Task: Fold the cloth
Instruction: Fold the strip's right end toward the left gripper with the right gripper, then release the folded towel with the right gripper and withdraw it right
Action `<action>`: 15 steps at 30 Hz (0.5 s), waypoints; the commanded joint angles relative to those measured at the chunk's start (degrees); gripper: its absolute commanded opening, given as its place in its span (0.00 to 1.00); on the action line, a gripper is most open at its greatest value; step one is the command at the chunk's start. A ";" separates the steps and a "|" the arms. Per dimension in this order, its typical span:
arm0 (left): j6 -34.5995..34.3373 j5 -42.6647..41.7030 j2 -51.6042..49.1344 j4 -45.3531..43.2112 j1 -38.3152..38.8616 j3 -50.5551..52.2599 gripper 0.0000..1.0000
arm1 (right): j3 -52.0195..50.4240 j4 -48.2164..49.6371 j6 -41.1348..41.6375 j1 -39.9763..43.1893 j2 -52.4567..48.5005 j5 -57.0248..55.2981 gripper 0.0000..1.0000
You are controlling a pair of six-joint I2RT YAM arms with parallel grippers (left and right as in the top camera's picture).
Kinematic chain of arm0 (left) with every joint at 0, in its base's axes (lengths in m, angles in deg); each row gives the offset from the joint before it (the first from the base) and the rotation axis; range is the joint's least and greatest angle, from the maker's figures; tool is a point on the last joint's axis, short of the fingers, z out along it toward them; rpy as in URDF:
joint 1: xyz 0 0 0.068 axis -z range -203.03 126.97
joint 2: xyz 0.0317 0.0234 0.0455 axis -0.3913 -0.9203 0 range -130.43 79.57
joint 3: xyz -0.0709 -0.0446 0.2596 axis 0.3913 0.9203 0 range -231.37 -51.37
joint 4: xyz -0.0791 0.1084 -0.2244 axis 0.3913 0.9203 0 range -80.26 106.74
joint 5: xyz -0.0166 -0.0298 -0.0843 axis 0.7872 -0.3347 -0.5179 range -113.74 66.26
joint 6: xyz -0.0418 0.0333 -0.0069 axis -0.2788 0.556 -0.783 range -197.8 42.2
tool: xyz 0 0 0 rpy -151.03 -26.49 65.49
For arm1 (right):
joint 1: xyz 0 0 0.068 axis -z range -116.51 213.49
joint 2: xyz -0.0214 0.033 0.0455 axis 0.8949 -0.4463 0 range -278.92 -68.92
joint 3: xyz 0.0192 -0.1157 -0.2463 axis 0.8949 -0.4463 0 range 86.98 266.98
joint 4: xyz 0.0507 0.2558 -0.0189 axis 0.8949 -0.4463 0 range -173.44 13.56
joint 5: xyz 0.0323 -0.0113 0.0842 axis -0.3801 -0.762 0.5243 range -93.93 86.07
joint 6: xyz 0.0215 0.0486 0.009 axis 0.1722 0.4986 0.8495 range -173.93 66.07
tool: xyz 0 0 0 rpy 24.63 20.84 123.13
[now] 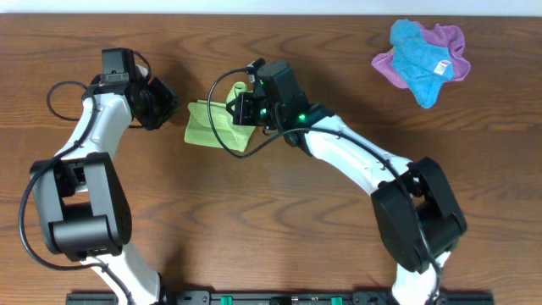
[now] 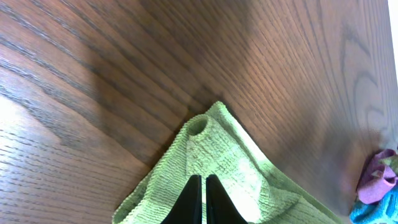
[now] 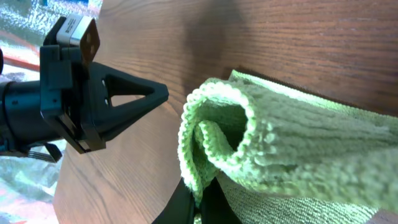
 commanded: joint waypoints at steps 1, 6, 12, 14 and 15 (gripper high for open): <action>1.29 0.83 0.59 0.48 -0.37 0.44 0.06 | 3.56 -1.29 -2.08 -0.81 -2.71 0.81 0.01; 1.29 0.87 0.61 1.25 -1.27 0.44 0.06 | 12.33 -7.45 -5.27 -1.90 -7.58 1.31 0.01; 1.53 0.85 0.61 2.19 -4.92 0.44 0.06 | 17.97 -11.02 -6.29 -2.99 -11.04 1.84 0.01; 1.51 0.83 0.61 2.32 -6.27 0.44 0.06 | 17.99 -11.02 -6.34 -3.30 -11.28 1.95 0.01; 1.53 0.83 0.61 2.36 -6.99 0.44 0.06 | 18.01 -11.02 -6.47 -3.50 -11.45 1.97 0.01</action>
